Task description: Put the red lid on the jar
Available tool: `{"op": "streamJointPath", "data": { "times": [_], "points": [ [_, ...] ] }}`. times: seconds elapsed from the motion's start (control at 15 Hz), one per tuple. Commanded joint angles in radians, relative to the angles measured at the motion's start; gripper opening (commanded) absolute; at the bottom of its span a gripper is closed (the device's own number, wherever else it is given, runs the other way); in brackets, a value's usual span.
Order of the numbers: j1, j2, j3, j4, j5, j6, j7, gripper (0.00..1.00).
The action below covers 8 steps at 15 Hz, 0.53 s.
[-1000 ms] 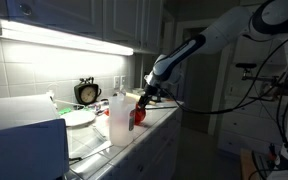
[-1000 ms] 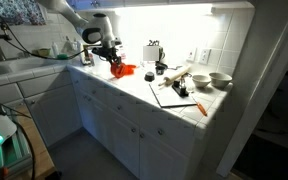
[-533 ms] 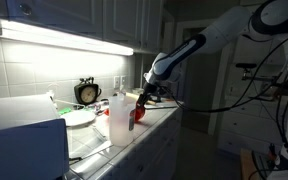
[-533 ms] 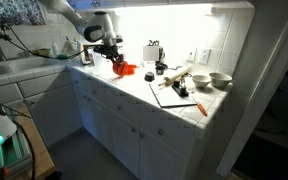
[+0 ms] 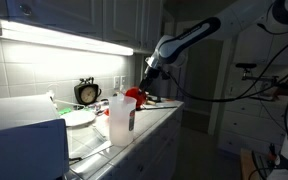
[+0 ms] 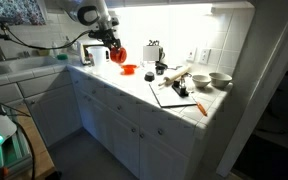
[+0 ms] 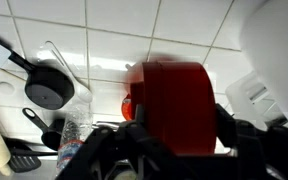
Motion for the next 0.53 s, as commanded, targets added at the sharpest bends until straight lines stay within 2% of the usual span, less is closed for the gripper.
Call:
{"op": "streamJointPath", "data": {
  "times": [0.0, 0.47],
  "points": [
    [0.020, -0.115, 0.005, -0.014, -0.025, -0.106, 0.021, 0.41],
    [0.088, -0.192, 0.024, 0.028, -0.046, -0.187, 0.029, 0.41]
  ]
}}
